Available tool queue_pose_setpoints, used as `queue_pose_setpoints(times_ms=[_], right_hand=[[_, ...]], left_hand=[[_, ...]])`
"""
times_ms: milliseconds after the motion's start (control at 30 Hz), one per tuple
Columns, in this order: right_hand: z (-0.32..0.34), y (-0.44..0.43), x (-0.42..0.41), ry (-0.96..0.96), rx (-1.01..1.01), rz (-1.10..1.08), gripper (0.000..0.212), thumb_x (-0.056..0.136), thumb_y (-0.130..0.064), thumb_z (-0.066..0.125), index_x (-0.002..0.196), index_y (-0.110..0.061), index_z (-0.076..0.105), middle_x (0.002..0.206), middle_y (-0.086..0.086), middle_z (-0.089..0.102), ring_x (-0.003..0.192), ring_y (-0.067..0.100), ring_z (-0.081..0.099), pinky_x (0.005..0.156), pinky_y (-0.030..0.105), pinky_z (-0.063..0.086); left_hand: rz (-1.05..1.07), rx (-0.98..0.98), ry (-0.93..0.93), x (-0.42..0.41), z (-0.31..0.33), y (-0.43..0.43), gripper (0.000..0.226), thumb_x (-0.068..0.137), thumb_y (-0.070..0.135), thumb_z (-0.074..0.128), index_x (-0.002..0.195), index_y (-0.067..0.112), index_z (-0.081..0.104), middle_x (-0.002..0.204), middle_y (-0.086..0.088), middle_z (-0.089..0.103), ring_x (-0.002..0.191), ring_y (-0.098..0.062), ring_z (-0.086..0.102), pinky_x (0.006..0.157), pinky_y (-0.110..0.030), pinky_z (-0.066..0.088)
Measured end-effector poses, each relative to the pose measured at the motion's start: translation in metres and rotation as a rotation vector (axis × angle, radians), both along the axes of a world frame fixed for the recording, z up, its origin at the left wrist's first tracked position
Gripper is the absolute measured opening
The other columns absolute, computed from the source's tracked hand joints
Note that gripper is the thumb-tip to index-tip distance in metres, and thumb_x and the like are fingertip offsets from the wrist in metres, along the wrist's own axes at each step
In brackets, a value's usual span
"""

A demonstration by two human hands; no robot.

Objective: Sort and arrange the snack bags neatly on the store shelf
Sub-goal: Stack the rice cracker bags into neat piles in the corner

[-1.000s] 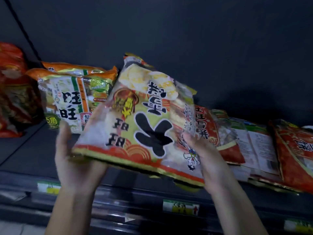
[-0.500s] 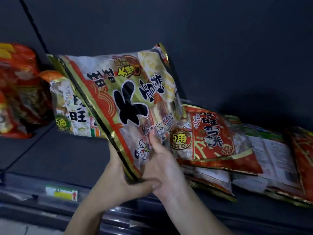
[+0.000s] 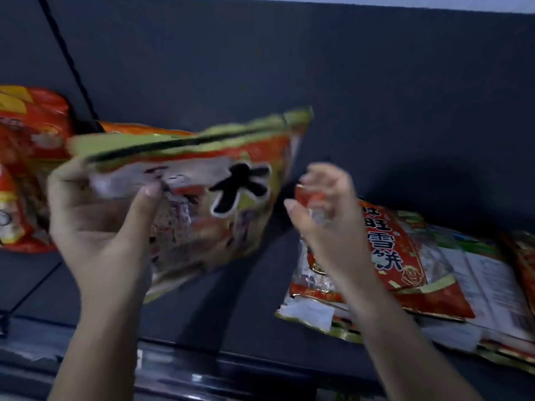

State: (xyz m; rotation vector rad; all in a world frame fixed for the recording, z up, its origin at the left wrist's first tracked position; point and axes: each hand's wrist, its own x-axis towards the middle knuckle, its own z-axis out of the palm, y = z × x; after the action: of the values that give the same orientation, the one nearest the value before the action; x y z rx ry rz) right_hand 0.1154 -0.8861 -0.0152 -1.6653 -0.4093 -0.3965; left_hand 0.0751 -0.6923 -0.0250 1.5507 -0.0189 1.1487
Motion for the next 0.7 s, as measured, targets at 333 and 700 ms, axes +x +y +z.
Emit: queue_pose_setpoints(times_ms=[333,700], right_hand=[[0.000,0.000,0.057,0.441,0.214,0.134,0.100,0.067,-0.023,0.082,0.145,-0.027,0.020,0.141,-0.008,0.036,0.120,0.013,0.049,0.104,0.037,0.041],[-0.017,-0.018,0.076,0.569,-0.291,0.214,0.080,0.062,-0.040,0.082,0.131,-0.019,0.048,0.127,-0.002,0.059,0.116,0.020,0.056,0.102,0.040,0.043]], left_hand=[[-0.411,-0.456,-0.071,0.034,-0.005,0.001,0.031,0.084,0.003,0.064,0.093,0.026,0.046,0.062,0.016,0.061,0.062,0.002,0.057,0.067,-0.015,0.048],[-0.364,-0.030,0.556,0.030,-0.079,-0.010,0.107,0.051,0.054,0.087,0.133,0.060,0.018,0.144,0.002,0.044,0.128,-0.020,0.048,0.103,-0.050,0.042]])
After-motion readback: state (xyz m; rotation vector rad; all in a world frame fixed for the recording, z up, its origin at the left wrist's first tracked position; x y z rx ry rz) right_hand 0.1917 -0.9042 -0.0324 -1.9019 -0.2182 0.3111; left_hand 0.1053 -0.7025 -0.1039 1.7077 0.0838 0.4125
